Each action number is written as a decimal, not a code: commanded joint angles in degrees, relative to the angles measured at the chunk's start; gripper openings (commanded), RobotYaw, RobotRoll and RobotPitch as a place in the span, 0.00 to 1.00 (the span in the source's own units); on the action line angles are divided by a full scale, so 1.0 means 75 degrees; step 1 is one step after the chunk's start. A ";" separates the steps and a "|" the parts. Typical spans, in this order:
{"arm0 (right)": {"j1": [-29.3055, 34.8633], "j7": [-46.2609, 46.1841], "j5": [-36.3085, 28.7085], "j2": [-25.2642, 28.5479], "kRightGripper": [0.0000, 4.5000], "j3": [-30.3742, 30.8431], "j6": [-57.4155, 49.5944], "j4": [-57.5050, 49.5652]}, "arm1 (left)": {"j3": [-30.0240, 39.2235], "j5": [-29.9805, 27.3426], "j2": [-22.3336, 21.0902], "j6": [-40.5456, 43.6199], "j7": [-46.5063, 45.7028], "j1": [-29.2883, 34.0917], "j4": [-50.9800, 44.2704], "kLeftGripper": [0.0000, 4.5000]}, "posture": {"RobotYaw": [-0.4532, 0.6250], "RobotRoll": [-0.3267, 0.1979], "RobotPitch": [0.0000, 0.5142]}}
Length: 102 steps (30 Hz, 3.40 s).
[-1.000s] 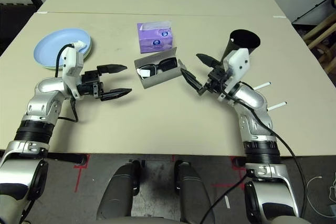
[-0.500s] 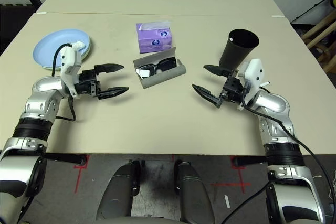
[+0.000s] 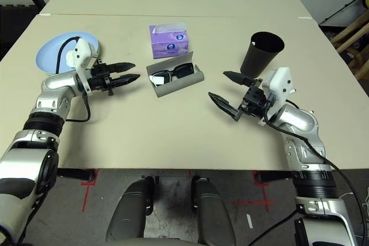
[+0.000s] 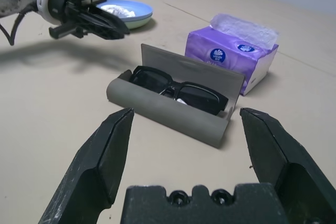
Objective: Organize and tidy the items on the table.
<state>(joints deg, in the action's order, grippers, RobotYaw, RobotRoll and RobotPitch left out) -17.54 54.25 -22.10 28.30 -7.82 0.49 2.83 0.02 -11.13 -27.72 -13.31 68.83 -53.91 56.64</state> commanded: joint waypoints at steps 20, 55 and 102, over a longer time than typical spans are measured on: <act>0.0243 -0.0160 -0.0182 0.0106 1.00 0.0015 -0.0374 -0.0373 | 0.0245 0.0486 0.0342 -0.0537 -0.0194 -0.0872 0.1110 0.01 | 0.46 0.62 0.37; 0.0293 -0.0122 -0.0175 0.0119 1.00 -0.0031 -0.0222 -0.0230 | 0.0252 0.1358 0.0550 -0.0277 -0.1672 -0.1031 0.1698 0.01 | 0.45 0.62 0.39; 0.0216 -0.0255 -0.0421 0.0179 1.00 -0.0054 -0.0545 -0.0064 | 0.0308 0.0811 0.0835 0.0175 -0.0010 -0.0464 0.0856 0.01 | 0.45 0.62 0.44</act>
<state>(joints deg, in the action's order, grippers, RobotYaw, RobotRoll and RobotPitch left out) -16.33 52.34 -24.87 29.44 -7.88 -3.21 2.76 2.29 -4.30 -21.95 -12.75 67.19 -58.16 64.02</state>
